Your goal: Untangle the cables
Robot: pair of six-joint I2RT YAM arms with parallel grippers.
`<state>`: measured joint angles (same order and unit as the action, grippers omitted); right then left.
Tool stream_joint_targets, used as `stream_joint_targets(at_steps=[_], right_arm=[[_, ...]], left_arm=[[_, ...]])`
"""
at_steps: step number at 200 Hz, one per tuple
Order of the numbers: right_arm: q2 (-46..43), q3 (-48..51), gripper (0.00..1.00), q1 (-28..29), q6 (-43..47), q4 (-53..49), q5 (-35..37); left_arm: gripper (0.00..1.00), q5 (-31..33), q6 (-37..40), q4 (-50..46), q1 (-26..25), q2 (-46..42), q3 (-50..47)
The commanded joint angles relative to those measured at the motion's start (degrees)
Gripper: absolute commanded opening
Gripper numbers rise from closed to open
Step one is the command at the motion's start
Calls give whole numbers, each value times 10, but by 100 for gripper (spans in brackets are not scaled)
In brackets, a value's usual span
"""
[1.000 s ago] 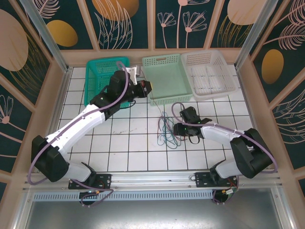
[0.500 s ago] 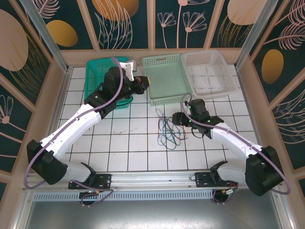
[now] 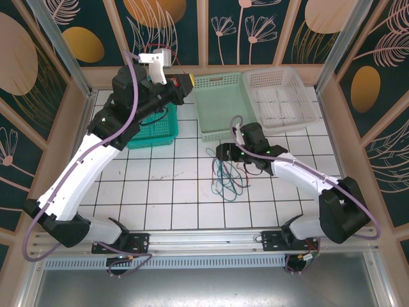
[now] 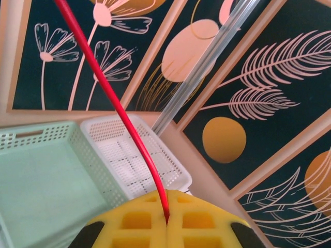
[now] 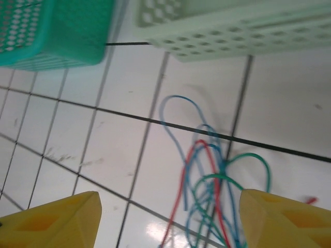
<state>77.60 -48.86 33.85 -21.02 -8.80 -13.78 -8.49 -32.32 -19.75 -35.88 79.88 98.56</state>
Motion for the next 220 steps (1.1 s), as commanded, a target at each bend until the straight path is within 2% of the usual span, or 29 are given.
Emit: stream_joint_targets(at_steps=[1, 43, 85, 118, 153, 177, 204, 220], right_arm=[[-21, -40, 74, 25, 56, 30, 2], [-6, -80, 74, 44, 61, 27, 46], [-34, -113, 80, 46, 94, 48, 94], [-23, -144, 81, 45, 122, 22, 100], [-24, -139, 80, 47, 124, 61, 80], [-20, -156, 80, 47, 130, 59, 102], [-15, -161, 80, 47, 132, 21, 143], [-20, -149, 80, 46, 128, 4, 144]], left_arm=[[0, -24, 0, -12, 2, 13, 11], [0, -14, -2, 4, 3, 13, 8], [0, -32, -15, 17, 3, 22, -4], [0, -31, -12, 14, 8, 35, -3], [0, -81, -22, 22, 11, 67, 15], [0, -33, 1, 0, 23, 73, 28], [0, 23, 21, -38, 81, 73, 47], [0, 53, 46, -62, 109, 73, 62]])
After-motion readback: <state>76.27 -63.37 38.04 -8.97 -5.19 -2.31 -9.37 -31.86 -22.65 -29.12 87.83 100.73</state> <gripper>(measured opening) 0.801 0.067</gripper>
